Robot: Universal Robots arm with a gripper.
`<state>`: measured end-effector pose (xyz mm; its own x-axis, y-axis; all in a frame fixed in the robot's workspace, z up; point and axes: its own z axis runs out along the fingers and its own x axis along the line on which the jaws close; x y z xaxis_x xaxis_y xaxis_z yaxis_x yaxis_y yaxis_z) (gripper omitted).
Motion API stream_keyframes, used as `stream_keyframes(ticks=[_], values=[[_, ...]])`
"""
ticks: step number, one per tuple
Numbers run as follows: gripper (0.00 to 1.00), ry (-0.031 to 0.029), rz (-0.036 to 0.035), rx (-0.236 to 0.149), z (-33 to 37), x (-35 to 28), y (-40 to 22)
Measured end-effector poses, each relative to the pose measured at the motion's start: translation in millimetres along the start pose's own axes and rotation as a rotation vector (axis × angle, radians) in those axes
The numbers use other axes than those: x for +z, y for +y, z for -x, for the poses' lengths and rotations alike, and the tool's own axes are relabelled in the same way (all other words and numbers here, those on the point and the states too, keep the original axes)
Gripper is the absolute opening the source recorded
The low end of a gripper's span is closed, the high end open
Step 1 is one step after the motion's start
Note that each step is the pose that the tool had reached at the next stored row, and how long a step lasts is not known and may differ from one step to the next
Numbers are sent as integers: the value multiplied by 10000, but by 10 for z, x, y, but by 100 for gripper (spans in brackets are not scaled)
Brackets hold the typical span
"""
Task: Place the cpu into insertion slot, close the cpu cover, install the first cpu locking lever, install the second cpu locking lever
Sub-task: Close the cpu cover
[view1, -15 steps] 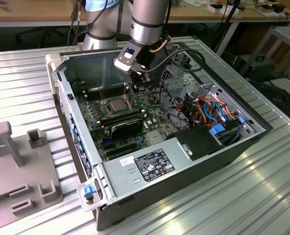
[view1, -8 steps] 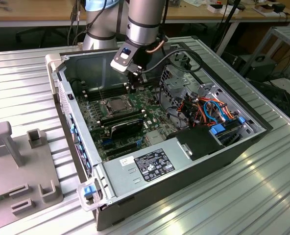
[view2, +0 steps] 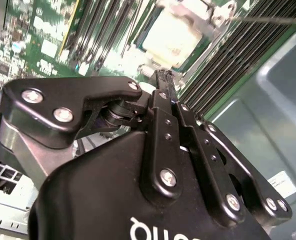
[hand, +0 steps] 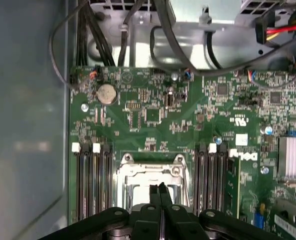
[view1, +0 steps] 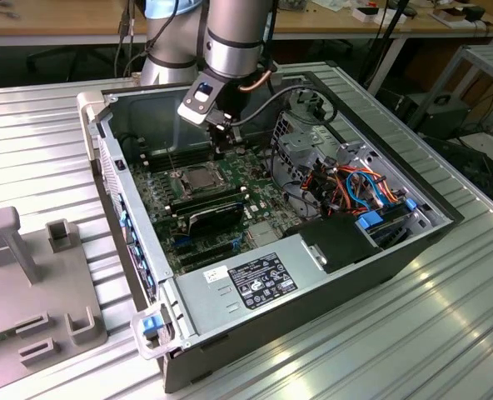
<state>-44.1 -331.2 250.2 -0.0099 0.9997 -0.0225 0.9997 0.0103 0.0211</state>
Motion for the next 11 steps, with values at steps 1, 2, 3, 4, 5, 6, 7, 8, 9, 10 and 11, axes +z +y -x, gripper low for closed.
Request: stream_keyframes(ticks=[1, 2, 3, 4, 5, 6, 7, 8, 9, 10, 11], values=[[11, -1, 0, -1, -1, 2, -51], [11, 0, 0, -1, -1, 4, -73], [11, 1, 0, 0, -2, 6, -93], [11, 1, 0, 0, -2, 8, -114], [11, 0, 0, -2, -2, 10, -133], [11, 0, 0, -2, -2, 13, -154], [11, 0, 0, -1, -2, 18, -191], [11, 0, 0, 0, -3, 21, -219], [11, 0, 0, -2, -3, 26, -251], [11, 0, 0, -1, -3, 29, -281], [11, 1, 0, -1, -4, 33, -301]])
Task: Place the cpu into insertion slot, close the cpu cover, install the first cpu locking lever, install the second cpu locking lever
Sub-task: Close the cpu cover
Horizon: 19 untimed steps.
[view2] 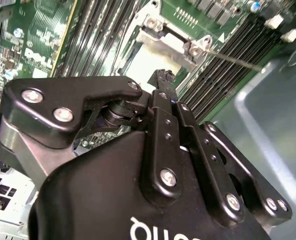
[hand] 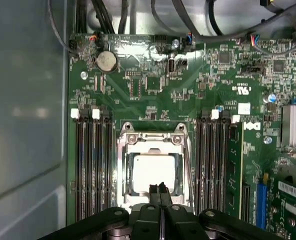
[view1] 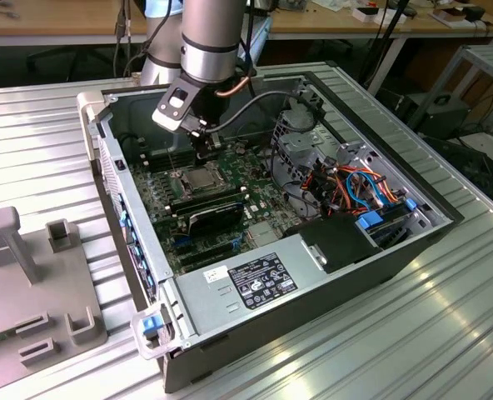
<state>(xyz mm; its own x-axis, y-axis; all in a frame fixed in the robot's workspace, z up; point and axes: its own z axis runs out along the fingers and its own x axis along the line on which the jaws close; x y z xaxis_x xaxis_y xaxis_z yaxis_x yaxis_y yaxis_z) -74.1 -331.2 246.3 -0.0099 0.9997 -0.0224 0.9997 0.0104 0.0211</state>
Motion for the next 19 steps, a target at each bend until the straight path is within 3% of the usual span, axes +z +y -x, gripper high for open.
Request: stream_keyframes(ticks=[3, 8, 11, 15, 19], values=[[11, -2, -1, 0, -1, 41, -61], [11, 0, 1, 0, -6, 190, -140], [11, -1, 0, -2, -6, 237, -147], [11, 2, 2, 0, -8, 252, -148], [11, 0, 0, 0, -9, 340, -150]])
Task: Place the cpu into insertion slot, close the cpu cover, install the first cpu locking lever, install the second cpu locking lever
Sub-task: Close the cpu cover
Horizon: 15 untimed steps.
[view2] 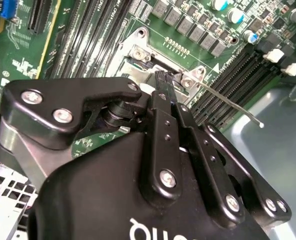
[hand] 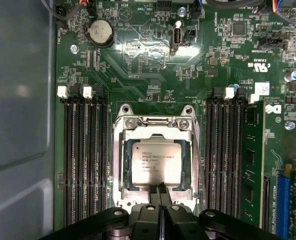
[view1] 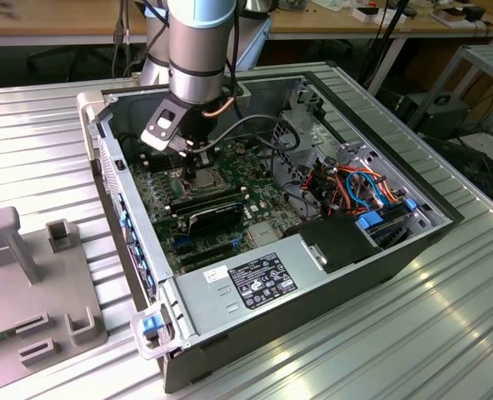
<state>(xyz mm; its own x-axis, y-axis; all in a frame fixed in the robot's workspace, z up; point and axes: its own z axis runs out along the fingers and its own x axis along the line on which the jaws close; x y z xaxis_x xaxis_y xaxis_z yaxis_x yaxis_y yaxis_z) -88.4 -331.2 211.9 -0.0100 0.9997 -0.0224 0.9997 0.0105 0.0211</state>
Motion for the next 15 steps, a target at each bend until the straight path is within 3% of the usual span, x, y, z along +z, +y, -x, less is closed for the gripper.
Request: stream_keyframes(ticks=[5, 9, 15], values=[[11, -2, -2, 0, 0, 17, -1], [11, 0, 0, 1, 0, -11, 0], [11, -7, -5, -1, -1, 69, -24]])
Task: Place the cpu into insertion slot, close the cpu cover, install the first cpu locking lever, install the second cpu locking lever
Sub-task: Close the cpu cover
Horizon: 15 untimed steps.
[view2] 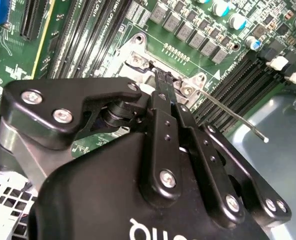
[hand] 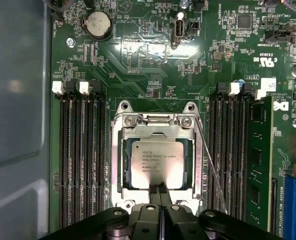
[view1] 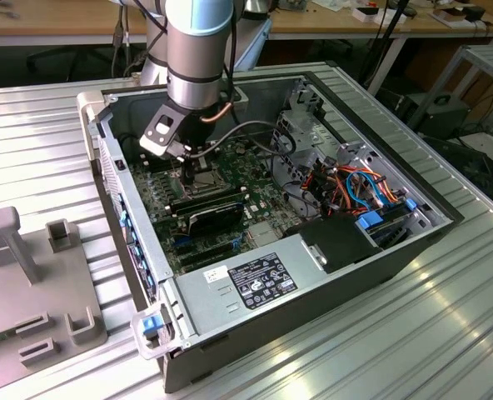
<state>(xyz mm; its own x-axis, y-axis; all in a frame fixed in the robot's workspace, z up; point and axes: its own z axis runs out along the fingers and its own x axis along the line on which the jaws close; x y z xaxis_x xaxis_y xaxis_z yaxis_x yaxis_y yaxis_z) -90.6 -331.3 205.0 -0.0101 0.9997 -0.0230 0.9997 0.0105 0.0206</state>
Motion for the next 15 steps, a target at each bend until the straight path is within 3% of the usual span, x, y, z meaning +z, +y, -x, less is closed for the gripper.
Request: stream_keyframes(ticks=[3, 5, 9, 10, 12, 14, 15], values=[[11, 10, 7, 2, -1, -6, 1], [11, 6, 5, 2, 0, -62, 1], [11, 5, -3, 2, 1, -69, 29], [11, 6, -26, 2, 2, -65, 109], [11, 7, -57, 1, 2, -60, 205], [11, 7, -109, -3, 4, -52, 367], [11, 7, -114, -2, 5, -51, 393]])
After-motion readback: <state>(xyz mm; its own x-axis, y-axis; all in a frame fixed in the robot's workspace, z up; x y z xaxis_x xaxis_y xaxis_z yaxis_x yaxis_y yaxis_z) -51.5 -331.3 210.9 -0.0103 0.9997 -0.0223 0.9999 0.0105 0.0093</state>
